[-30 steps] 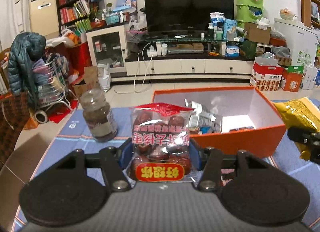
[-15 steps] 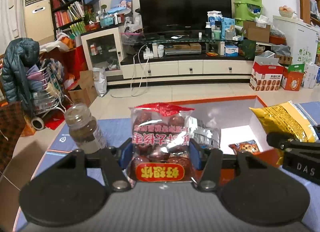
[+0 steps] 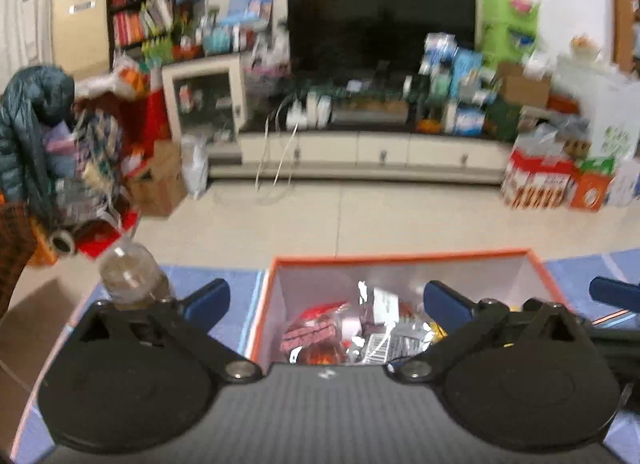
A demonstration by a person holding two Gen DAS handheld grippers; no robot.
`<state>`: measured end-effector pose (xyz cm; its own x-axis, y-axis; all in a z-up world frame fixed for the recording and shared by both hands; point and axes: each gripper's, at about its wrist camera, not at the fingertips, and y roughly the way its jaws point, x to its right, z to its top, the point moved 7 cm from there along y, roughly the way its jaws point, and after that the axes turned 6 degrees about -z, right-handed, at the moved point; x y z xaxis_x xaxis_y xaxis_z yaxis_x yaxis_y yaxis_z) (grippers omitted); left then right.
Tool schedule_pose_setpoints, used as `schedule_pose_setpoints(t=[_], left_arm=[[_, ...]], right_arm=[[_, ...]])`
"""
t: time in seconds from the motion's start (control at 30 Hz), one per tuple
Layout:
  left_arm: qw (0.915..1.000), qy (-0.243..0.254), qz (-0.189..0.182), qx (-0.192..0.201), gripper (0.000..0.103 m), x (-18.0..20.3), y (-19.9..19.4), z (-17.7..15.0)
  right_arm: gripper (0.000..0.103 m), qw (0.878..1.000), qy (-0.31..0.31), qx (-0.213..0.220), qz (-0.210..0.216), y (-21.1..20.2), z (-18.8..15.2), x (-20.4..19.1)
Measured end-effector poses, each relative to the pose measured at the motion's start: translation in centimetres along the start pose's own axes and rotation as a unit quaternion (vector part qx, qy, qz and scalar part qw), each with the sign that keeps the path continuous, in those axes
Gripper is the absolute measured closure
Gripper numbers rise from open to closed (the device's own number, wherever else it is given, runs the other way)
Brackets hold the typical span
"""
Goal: Organize snacks
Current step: 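Carry both bags over the orange box and open both tools to drop them, then return both tools to the snack pile beside the box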
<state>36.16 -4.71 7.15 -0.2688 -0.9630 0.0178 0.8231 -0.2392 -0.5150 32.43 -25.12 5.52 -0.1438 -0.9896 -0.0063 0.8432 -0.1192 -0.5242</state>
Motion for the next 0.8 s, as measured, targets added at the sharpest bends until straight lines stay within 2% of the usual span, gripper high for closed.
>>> schedule_pose_setpoints(t=[0.13,0.2,0.27,0.33,0.43,0.5,0.57,0.63,0.7,0.8], left_arm=[[0.9999,0.013,-0.004,0.011,0.001,-1.9,-5.7,-2.0],[0.9999,0.013,0.0,0.008,0.001,-3.3,-8.9,-4.9],[0.9999,0.001,0.012,-0.003,0.001,-4.9,-11.6,-8.6],[0.9989,-0.029,0.032,-0.02,0.001,-6.6,-13.5,-12.1],[0.9929,-0.096,0.057,-0.04,0.001,-9.2,-15.9,-17.5],[0.9839,-0.151,0.08,-0.052,0.001,-10.7,-17.2,-21.0],[0.9744,-0.197,0.086,-0.067,0.001,-11.6,-18.3,-23.6],[0.9719,-0.21,0.07,-0.079,0.001,-11.4,-18.7,-24.9],[0.9763,-0.191,0.046,-0.089,0.001,-10.4,-18.1,-24.7],[0.9854,-0.151,0.025,-0.074,0.001,-8.2,-17.5,-22.8]], right_arm=[[0.029,0.999,0.006,0.031,0.001,-4.9,-0.4,2.7],[0.026,0.999,0.016,0.034,-0.002,-7.5,-2.0,4.5],[0.026,0.999,0.035,0.015,0.0,-9.9,-4.8,6.4],[0.026,0.998,0.058,-0.004,0.0,-11.6,-7.9,7.8],[0.027,0.996,0.079,-0.05,-0.001,-13.5,-12.5,8.4],[0.028,0.996,0.068,-0.058,-0.009,-14.7,-14.1,8.1],[0.028,0.997,0.059,-0.057,-0.013,-15.8,-15.3,7.8],[0.026,0.997,0.048,-0.061,-0.012,-16.4,-16.6,7.3],[0.026,0.997,0.039,-0.065,-0.009,-16.0,-17.5,6.7],[0.027,0.997,0.008,-0.073,-0.007,-14.7,-18.2,5.5]])
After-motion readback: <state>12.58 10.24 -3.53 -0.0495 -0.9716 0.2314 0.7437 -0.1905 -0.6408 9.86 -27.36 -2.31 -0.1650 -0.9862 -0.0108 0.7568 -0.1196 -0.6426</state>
